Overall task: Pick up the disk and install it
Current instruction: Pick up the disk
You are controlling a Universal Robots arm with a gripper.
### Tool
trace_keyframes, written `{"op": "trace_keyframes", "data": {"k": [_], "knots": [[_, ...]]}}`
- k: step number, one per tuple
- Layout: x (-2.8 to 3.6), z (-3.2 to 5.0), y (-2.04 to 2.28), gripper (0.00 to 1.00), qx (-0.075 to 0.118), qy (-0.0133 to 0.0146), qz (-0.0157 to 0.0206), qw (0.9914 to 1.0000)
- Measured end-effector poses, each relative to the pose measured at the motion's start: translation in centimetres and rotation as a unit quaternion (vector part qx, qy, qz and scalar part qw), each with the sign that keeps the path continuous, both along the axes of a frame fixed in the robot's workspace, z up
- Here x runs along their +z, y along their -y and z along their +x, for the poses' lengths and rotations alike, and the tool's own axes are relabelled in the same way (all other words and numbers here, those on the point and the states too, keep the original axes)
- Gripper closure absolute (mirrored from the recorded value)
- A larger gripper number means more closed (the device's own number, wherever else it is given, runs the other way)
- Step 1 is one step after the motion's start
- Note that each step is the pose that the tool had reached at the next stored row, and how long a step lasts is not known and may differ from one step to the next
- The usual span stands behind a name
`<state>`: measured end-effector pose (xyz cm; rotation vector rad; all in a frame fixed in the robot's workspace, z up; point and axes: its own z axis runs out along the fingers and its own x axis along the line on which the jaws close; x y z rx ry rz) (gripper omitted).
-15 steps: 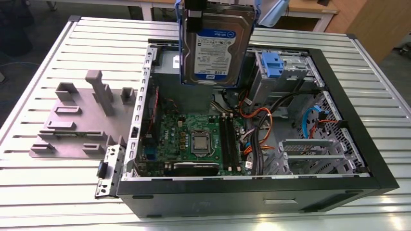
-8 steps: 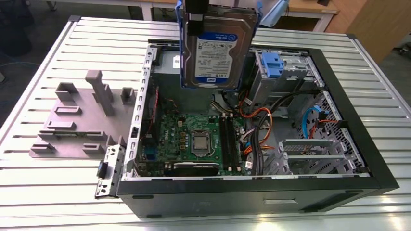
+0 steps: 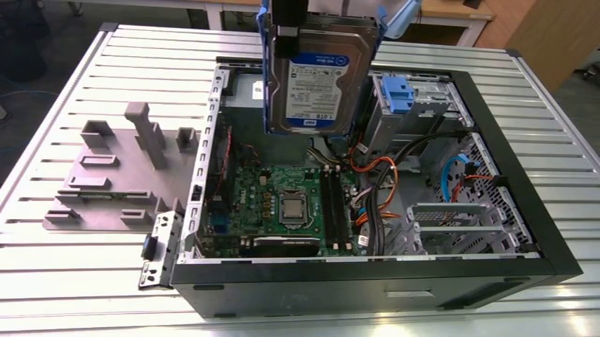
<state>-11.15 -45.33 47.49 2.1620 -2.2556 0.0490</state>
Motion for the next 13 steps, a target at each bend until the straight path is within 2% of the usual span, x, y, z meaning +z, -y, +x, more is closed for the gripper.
{"op": "trace_keyframes", "data": {"k": [6,13], "knots": [[-0.03,0.09,0.54,0.64,0.0,0.0,-0.001,1.0],[-0.06,0.68,0.69,0.64,0.0,0.0,-0.0018,1.0]]}}
